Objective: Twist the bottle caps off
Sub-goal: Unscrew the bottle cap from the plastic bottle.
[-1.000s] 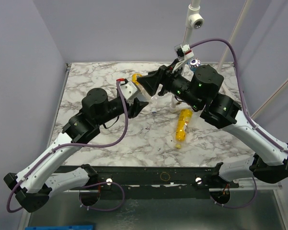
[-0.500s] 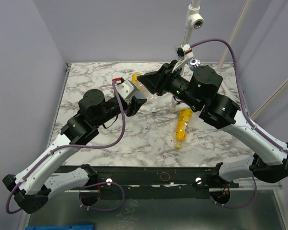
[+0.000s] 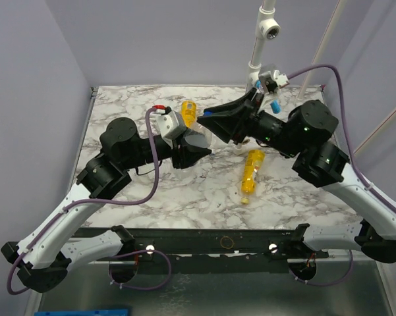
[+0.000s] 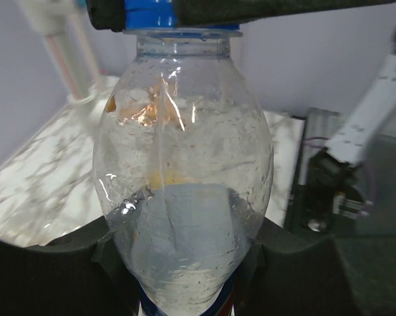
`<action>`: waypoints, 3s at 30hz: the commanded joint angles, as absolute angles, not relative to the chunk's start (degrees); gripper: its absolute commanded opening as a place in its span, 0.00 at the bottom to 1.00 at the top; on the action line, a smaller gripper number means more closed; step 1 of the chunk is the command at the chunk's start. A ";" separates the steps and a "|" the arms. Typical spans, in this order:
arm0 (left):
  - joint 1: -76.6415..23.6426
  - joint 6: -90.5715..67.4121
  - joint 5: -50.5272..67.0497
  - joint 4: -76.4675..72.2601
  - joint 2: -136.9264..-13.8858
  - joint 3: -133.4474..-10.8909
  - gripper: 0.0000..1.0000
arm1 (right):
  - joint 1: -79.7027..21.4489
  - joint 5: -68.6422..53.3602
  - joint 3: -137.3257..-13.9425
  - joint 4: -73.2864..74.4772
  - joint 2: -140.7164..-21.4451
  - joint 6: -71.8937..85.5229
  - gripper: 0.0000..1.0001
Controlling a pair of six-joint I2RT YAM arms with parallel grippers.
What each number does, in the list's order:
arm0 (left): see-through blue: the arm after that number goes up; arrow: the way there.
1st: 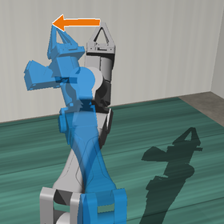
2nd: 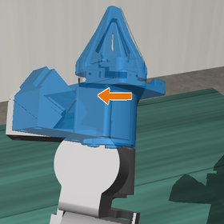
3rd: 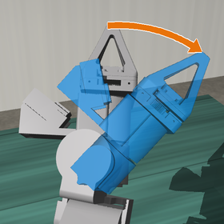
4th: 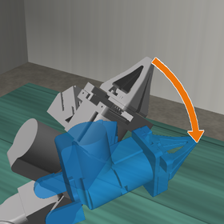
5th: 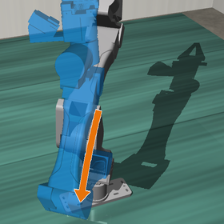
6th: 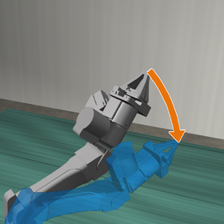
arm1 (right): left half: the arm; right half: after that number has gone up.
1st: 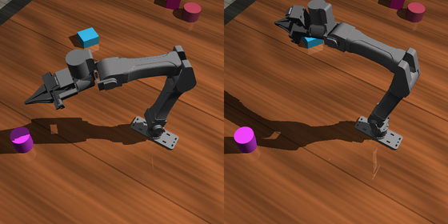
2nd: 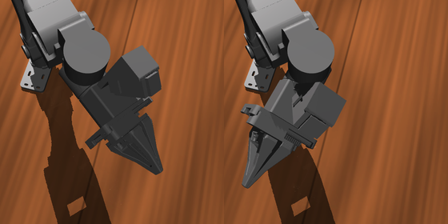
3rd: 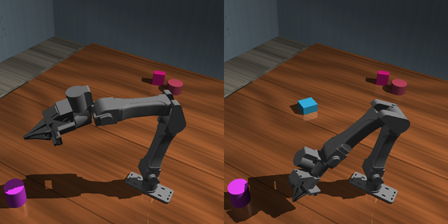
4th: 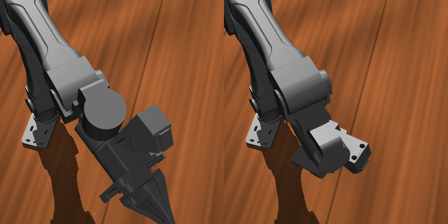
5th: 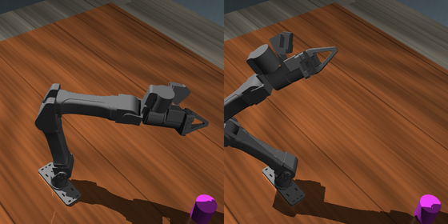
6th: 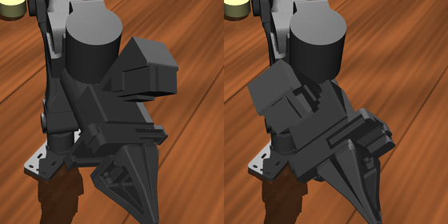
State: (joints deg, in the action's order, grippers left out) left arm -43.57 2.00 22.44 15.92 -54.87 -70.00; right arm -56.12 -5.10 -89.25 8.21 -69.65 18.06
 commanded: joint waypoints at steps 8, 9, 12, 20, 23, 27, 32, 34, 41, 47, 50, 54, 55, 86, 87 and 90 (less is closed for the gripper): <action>-44.03 -10.01 60.50 15.15 -57.87 -77.82 0.07 | -57.22 -40.14 -90.15 8.55 -66.50 9.73 0.01; -44.09 -9.98 60.80 15.12 -57.92 -77.73 0.07 | -57.22 -39.26 -90.29 8.93 -66.47 9.65 0.01; -44.06 -8.08 57.96 15.56 -57.83 -77.14 0.07 | -57.22 -31.95 -90.41 9.27 -65.74 9.36 0.11; -44.05 4.35 29.85 16.33 -58.18 -73.29 0.08 | -57.22 5.13 -92.31 11.25 -67.59 12.00 0.90; -44.08 7.68 21.74 15.49 -58.95 -72.43 0.08 | -57.22 10.43 -96.97 17.18 -71.49 14.07 0.85; -44.03 8.61 16.55 12.42 -58.21 -70.66 0.08 | -57.22 10.83 -99.15 19.81 -74.25 16.00 0.78; -44.08 8.26 13.23 10.46 -57.28 -69.37 0.08 | -57.22 11.20 -98.53 19.01 -74.31 17.68 0.69; -44.03 8.01 12.25 9.41 -56.84 -68.70 0.08 | -57.22 11.81 -98.37 18.93 -74.40 18.13 0.66; -44.03 6.93 11.37 8.19 -56.33 -67.93 0.07 | -57.22 9.99 -97.64 17.83 -75.08 20.13 0.50; -44.03 5.94 11.55 7.53 -56.43 -68.12 0.07 | -57.22 8.45 -97.96 17.58 -75.98 20.74 0.24; -44.08 4.81 12.31 7.48 -56.45 -68.55 0.07 | -57.23 7.35 -98.02 17.14 -75.48 20.41 0.08; -44.04 1.27 19.46 7.41 -56.34 -70.13 0.07 | -57.22 -0.30 -96.30 13.86 -73.06 17.83 0.01; -44.03 0.61 22.78 7.38 -56.38 -70.82 0.07 | -57.22 -4.07 -95.46 11.99 -72.21 17.10 0.01; -43.89 5.73 17.55 8.98 -57.21 -70.64 0.04 | -57.25 7.09 -100.53 20.32 -73.51 15.35 0.81; -43.91 6.33 15.55 8.75 -57.30 -70.30 0.04 | -57.22 7.01 -100.74 20.43 -73.91 15.58 0.79; -43.93 7.27 12.59 8.22 -57.41 -69.73 0.04 | -57.22 6.76 -100.86 19.93 -74.66 16.26 0.72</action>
State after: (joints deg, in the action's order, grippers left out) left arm -43.88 2.48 24.23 9.56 -57.65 -70.61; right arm -57.06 1.91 -99.07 17.02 -73.71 14.46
